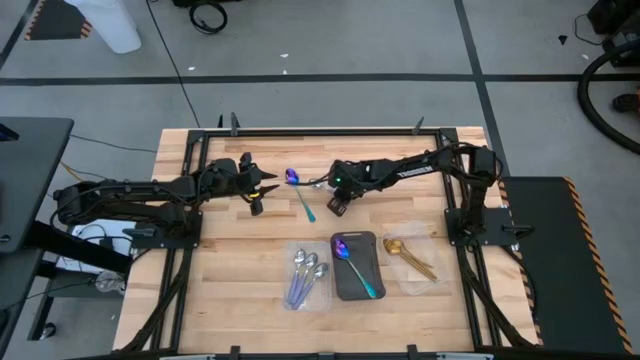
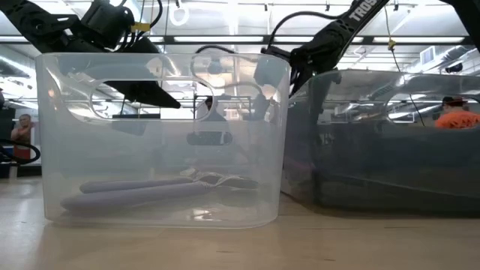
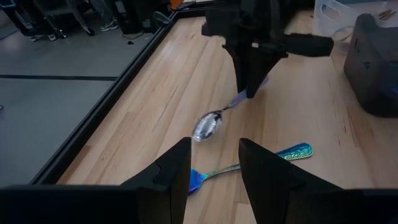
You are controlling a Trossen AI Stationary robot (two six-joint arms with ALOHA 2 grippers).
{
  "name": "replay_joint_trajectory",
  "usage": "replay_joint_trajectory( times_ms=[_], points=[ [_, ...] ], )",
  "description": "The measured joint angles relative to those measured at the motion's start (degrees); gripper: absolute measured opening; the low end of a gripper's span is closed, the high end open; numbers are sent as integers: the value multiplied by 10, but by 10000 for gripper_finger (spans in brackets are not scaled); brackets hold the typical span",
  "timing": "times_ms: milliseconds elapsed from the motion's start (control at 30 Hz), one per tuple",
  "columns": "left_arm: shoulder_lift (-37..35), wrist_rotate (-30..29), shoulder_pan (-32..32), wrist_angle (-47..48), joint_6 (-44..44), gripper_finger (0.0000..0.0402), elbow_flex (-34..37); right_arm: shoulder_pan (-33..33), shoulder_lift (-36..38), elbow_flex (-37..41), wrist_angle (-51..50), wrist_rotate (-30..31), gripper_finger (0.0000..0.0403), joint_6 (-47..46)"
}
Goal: Sort silverware by color (type)
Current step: Put the purple spoon into the left transparent bin
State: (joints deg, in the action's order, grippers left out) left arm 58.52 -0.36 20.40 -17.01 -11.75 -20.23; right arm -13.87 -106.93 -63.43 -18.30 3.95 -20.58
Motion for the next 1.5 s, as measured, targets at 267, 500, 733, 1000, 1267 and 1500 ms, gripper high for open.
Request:
replay_joint_trajectory(
  times_ms=[267, 500, 733, 1000, 1267, 1500],
  points=[
    [0, 13, 0, 0, 5, 142, 0, 0, 1, -1, 34, 5, 56, -1],
    [0, 18, 0, -4, 6, 142, 0, 3, 35, -2, 74, 22, 56, -16],
    [0, 42, 0, -44, 31, 142, 0, 28, 78, -2, 139, 70, 56, 14],
    [0, 82, -1, -113, 90, 142, 0, 62, 89, -3, 279, 69, 56, 85],
    [0, 118, -1, -185, 148, 142, 0, 93, 89, -3, 354, 92, 56, 142],
    [0, 139, -4, -225, 174, 183, 0, 107, 89, -3, 402, 97, 56, 164]
  ],
)
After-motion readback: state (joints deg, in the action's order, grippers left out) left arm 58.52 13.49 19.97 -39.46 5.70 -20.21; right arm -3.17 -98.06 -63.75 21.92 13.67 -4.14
